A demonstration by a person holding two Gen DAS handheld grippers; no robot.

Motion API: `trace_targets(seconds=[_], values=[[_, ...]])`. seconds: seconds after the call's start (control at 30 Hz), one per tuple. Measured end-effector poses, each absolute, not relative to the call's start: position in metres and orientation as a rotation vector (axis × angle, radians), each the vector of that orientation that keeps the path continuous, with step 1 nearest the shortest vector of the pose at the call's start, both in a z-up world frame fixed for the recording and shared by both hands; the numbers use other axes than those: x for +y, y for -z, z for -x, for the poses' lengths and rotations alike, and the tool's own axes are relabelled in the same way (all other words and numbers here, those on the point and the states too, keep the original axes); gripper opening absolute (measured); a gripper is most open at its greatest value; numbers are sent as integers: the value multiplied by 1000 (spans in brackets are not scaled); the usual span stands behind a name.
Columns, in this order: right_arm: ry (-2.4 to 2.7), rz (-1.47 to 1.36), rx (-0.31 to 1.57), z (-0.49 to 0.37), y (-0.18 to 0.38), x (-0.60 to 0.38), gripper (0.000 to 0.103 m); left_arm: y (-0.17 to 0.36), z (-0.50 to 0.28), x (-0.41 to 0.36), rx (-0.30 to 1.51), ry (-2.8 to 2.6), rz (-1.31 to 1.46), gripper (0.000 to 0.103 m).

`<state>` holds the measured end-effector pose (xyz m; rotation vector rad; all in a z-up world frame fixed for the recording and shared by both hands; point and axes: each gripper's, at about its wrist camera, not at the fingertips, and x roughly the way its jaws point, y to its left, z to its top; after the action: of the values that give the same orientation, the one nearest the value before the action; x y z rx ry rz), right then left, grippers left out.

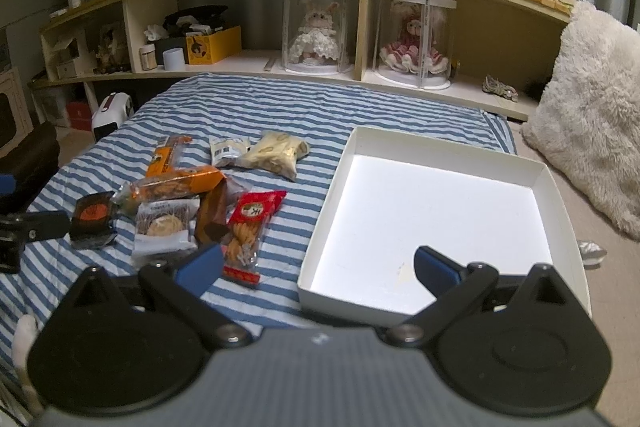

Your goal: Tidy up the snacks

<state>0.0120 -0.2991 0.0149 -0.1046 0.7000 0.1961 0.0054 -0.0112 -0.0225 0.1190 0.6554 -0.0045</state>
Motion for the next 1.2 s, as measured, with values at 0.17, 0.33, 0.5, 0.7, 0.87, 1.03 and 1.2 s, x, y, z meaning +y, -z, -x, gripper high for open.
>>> trace_targets(seconds=[0.17,0.33,0.5,0.7,0.87,1.03,1.2], values=[[-217,107,697,-17,-12,-292,102,26,-12,-6,676,-31,-129,103],[-255,106,697,-29,-7,-282,102,29,-21,3,704,-56,-106,103],[-291,121,693,-45,0,-267,102,26,-33,22,708,-132,-78,103],[-347,154,720,-64,14,-246,102,26,-53,46,736,-226,-14,103],[-382,147,770,-84,29,-231,95,36,-77,66,793,-294,62,103],[-390,138,834,-107,45,-223,80,50,-101,73,843,-318,82,103],[-392,137,907,-125,65,-219,68,74,-124,75,932,-322,90,103]])
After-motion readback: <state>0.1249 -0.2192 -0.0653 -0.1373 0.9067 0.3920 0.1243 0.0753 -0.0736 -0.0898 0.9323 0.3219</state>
